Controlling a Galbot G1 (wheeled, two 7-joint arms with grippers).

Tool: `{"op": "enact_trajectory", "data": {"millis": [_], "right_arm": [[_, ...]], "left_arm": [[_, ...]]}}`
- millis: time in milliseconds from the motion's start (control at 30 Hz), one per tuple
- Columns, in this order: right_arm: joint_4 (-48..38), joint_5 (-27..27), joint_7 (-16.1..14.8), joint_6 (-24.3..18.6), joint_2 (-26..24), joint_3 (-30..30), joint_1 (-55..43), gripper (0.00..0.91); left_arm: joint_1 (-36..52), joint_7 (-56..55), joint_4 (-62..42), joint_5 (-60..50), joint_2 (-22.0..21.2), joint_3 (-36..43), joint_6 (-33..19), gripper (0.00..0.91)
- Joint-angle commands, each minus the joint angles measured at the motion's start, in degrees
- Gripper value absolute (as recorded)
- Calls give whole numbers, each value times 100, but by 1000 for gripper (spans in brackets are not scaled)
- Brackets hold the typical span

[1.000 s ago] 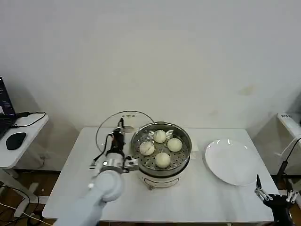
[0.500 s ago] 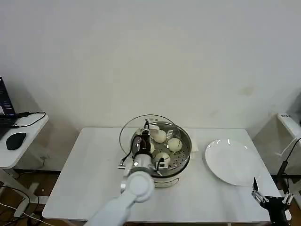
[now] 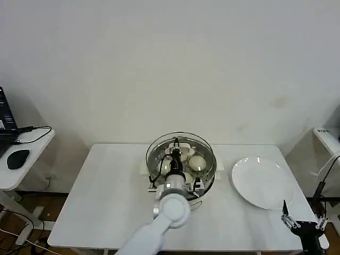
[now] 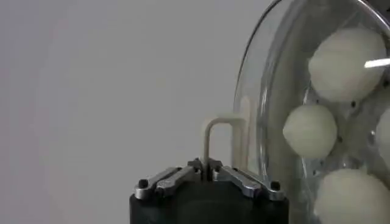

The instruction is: Take steamed baozi put them in steamer then cover it.

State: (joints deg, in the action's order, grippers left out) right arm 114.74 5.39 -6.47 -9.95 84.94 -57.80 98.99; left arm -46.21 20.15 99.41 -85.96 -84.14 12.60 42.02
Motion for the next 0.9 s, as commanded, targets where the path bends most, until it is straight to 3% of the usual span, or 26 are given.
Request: {"op": "enact_trajectory", "data": {"millis": [33,900], "right_arm": [[-27,-25,-4,-19,-1,24,-3,907],[-55,-21,-21,-43,-21,76,-4,907]], "left_arm": [[-85,43,-187,-201,-313,-1,25,0],[-198,-48,-352,-384,-356,-77,-31,0]]}}
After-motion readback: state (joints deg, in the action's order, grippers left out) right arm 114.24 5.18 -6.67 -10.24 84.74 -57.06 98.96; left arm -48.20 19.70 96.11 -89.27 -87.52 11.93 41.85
